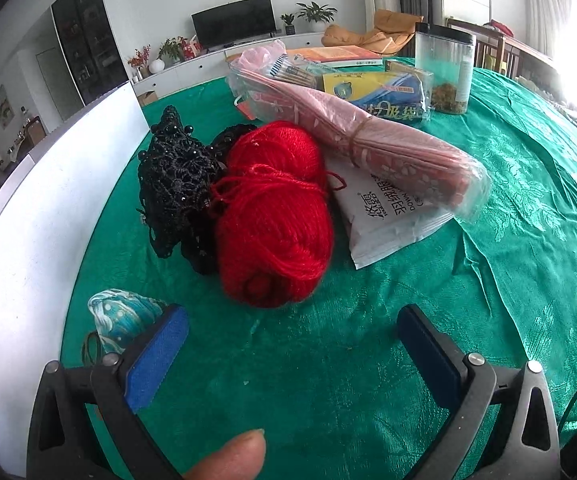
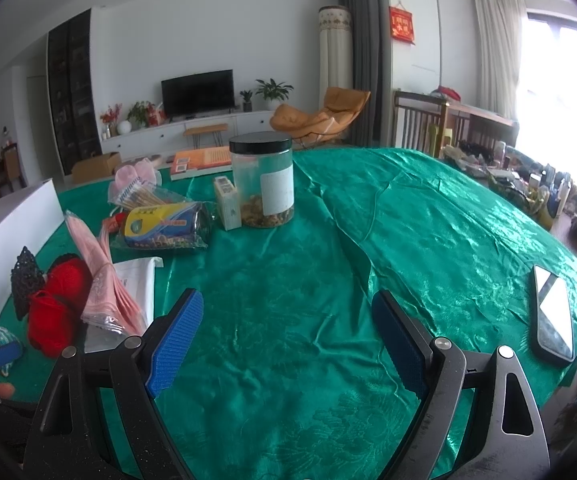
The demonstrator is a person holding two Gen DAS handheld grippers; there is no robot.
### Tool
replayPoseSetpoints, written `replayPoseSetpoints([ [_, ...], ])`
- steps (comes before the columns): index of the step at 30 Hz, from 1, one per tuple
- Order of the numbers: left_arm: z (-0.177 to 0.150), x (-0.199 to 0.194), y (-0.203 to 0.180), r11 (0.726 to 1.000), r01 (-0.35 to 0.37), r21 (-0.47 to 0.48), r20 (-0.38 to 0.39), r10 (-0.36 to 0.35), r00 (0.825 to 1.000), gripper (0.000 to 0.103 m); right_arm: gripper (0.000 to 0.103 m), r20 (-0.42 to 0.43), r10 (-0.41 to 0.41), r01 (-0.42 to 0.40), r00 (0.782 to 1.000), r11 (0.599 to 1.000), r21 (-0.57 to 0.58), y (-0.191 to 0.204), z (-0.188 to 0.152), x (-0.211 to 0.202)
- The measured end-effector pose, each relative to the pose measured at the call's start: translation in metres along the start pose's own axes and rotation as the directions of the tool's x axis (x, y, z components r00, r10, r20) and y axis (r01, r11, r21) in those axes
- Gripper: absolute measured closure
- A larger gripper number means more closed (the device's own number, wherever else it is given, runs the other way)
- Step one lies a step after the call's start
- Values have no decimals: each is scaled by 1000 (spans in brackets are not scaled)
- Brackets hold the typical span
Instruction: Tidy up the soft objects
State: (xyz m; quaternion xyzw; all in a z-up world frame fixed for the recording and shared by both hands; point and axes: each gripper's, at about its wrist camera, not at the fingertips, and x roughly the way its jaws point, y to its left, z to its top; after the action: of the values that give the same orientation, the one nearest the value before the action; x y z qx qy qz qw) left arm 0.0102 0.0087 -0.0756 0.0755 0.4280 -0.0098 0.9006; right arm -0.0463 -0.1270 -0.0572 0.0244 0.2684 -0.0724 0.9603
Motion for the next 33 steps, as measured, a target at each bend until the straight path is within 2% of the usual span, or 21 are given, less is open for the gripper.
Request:
replayPoseSetpoints([
  [33,1,8,11,994,71,-83,-34,-75,997,0,15,-9,8,-8,1000,1000,13,0,-1,1],
])
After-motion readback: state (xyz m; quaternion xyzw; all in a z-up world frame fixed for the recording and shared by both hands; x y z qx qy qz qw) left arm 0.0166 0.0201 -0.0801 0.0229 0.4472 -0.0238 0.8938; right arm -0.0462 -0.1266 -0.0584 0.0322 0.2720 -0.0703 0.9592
